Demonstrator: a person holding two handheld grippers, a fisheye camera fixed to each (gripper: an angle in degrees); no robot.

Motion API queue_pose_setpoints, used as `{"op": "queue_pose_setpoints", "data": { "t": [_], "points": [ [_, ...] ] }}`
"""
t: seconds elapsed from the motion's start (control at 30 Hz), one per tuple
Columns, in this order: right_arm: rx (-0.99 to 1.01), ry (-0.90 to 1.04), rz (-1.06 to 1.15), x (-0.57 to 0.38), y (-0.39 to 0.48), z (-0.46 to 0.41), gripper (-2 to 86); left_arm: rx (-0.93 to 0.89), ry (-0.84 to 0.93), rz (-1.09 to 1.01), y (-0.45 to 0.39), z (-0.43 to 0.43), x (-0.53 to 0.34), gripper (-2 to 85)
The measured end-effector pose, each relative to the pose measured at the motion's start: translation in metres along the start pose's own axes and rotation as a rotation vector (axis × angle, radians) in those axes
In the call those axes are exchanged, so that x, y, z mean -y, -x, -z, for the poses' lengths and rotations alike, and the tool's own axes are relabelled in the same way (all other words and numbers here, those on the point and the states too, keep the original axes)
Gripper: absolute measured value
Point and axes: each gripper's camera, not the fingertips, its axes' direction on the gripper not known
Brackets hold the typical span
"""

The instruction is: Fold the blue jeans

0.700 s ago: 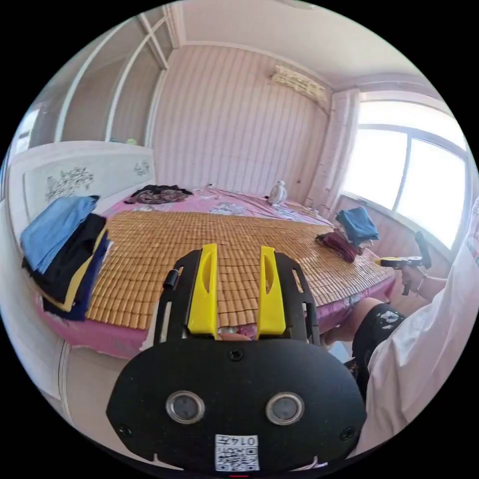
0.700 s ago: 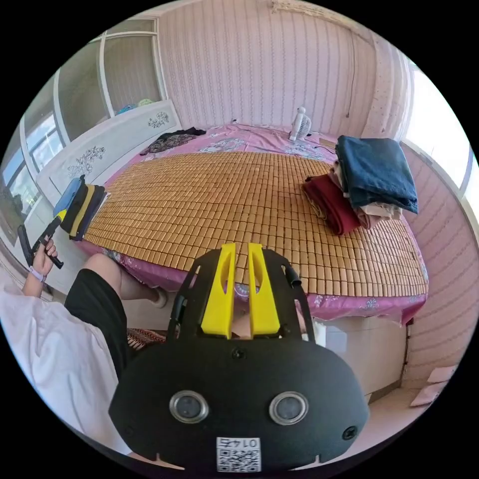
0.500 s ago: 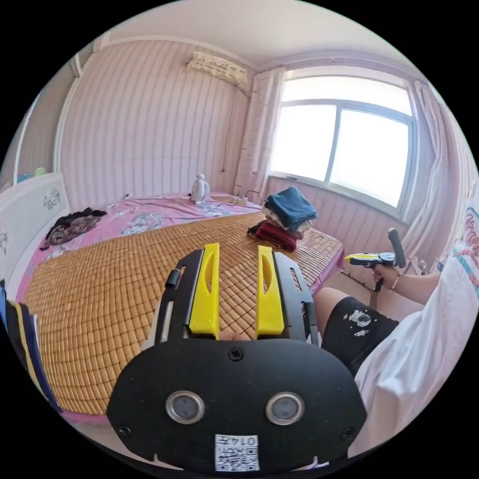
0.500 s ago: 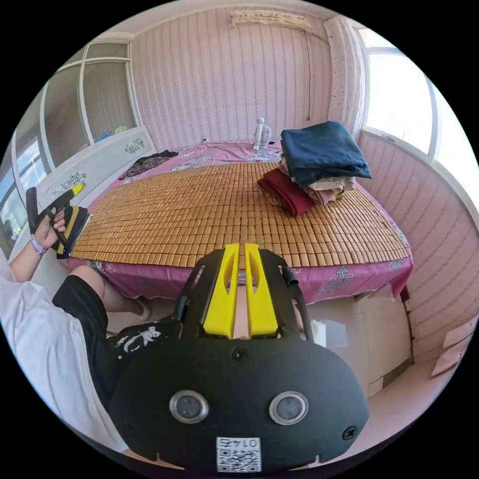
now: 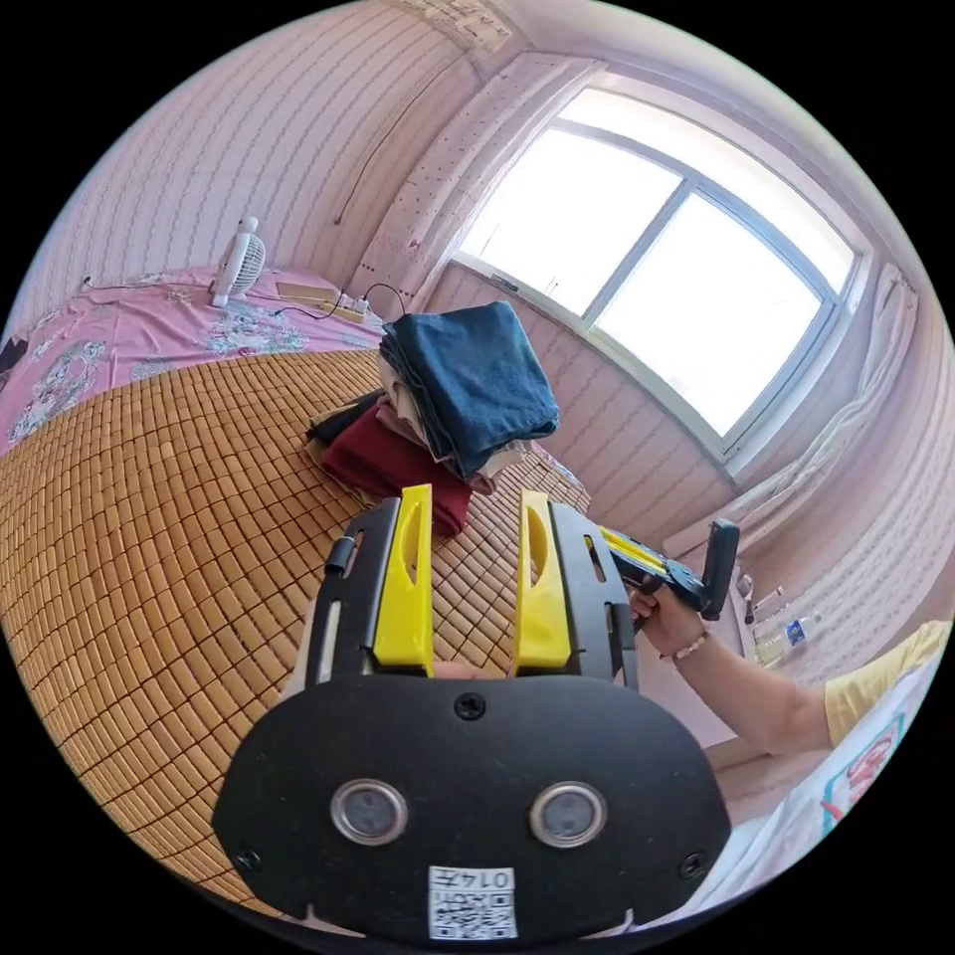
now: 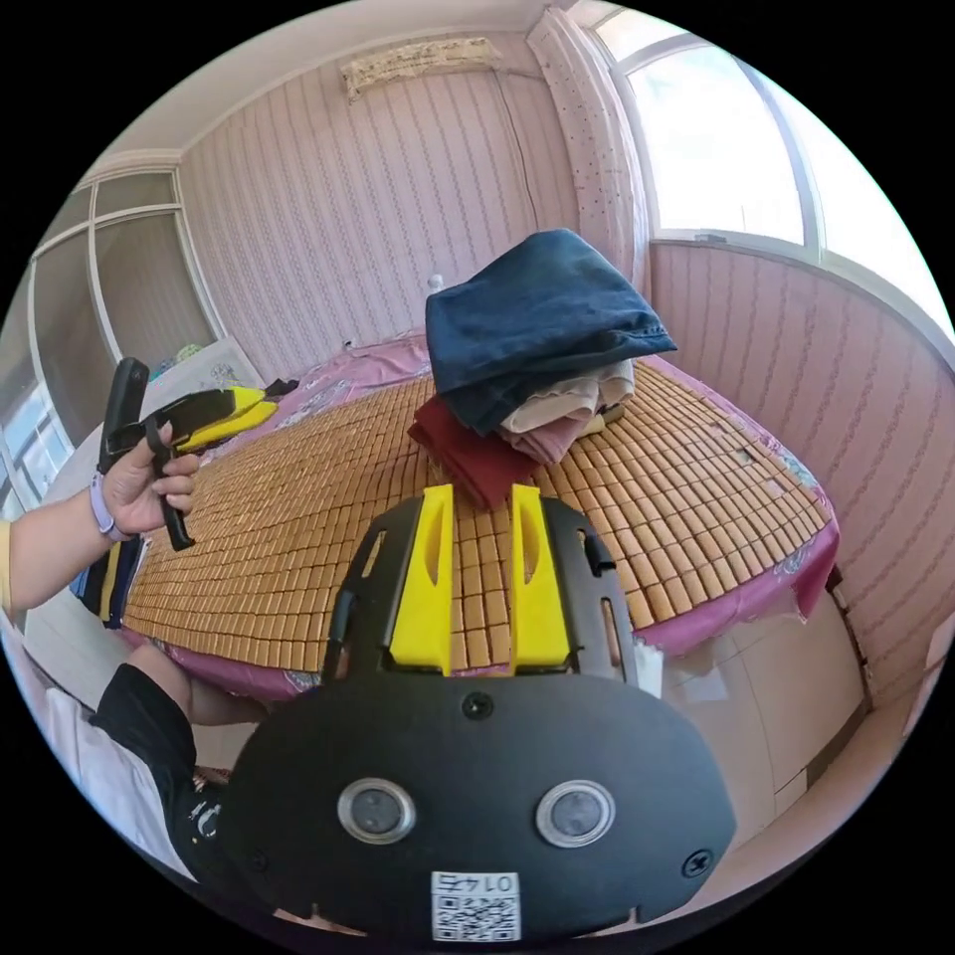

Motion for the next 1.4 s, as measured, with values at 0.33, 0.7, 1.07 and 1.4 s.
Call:
{"op": "queue_pose_setpoints", "data": {
  "t": [0.33,0.7,1.07,1.4],
  "points": [
    [0.106,-0.110,-0.377,0.114,-0.130,-0.032,15.2,0.005,0.124,0.188,0.024,-0.151,0.116,15.3],
    [0.350,-0.195,-0.177,0.124,-0.070,0.060,-0.1,-0.015,0.107,0.015,0.016,-0.044,0.114,3.8],
    [0.784,-0.213,0.315,0.129,0.273,0.134,-0.5,0.269,-0.245,-0.011,0.050,0.367,-0.062,1.9],
    [1.088,-0.232,0.362,0.081,0.473,0.146,-0.5,0.539,-0.600,-0.037,0.042,0.610,-0.170,0.7]
  ]
}}
